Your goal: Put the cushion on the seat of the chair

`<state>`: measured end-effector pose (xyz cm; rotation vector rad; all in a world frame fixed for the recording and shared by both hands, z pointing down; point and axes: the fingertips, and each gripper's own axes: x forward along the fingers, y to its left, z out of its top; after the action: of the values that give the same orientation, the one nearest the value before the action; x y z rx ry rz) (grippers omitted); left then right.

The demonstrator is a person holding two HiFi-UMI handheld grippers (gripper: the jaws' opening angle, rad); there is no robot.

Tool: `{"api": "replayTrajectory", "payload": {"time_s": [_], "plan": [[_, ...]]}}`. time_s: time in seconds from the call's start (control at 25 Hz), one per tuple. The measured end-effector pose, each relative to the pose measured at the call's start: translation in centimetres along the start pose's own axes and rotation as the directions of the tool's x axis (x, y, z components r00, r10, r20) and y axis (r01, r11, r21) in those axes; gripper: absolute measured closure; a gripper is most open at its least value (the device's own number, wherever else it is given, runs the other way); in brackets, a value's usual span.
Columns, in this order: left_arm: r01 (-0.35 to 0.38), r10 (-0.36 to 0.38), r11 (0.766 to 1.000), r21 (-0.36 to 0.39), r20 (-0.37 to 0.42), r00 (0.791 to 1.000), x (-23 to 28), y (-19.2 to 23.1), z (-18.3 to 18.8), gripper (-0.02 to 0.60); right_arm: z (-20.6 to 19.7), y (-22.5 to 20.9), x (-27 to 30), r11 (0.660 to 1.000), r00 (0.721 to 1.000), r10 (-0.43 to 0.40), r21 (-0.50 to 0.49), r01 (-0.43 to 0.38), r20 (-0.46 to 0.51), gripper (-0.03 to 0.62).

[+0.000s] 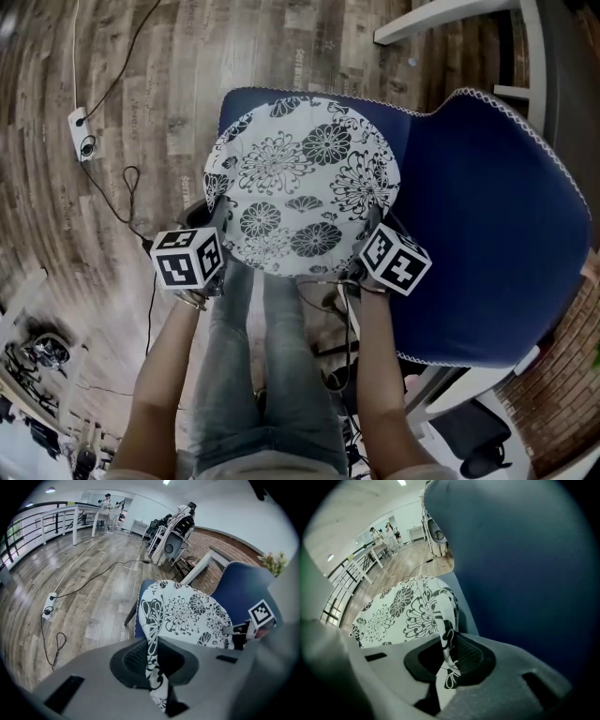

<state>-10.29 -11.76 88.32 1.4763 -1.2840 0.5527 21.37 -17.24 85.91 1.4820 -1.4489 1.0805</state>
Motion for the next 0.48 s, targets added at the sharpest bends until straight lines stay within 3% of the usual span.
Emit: {"api": "replayTrajectory", "payload": {"time_s": [0.48], "plan": [[-0.011,0.011,1.000,0.006,-0.008,1.000,0.60,0.41,-0.23,0.560,-0.46,-0.25,0.56,0.999,0.999,-0.043,-0.030,0.043,0.014,0.539]]}}
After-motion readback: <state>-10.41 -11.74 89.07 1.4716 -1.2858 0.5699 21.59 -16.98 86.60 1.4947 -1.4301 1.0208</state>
